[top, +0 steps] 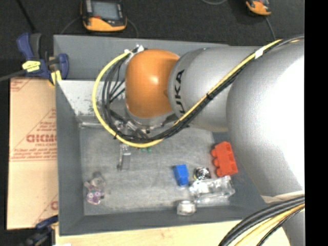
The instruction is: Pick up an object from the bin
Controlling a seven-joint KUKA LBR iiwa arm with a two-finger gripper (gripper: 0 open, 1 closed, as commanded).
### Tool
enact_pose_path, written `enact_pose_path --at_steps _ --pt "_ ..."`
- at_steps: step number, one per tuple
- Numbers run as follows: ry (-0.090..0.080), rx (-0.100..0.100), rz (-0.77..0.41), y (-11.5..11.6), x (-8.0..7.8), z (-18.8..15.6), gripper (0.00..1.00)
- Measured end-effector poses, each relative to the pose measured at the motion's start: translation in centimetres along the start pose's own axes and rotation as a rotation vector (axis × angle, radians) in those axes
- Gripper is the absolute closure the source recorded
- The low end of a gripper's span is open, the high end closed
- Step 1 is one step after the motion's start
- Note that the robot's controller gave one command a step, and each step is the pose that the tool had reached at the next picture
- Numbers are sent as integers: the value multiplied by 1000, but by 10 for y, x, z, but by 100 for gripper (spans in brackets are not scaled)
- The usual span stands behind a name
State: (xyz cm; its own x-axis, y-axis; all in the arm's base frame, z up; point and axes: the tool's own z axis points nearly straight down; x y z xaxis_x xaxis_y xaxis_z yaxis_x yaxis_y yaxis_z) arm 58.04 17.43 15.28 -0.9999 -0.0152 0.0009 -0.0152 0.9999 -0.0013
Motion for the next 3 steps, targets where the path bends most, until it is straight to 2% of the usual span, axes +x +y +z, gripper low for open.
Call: enact_pose_path --at_steps 1,2,3 --pt "1 -1 -168 34 19 75 0" --pt "2 -3 -173 66 76 82 0" --pt "-2 -4 -167 65 73 82 100"
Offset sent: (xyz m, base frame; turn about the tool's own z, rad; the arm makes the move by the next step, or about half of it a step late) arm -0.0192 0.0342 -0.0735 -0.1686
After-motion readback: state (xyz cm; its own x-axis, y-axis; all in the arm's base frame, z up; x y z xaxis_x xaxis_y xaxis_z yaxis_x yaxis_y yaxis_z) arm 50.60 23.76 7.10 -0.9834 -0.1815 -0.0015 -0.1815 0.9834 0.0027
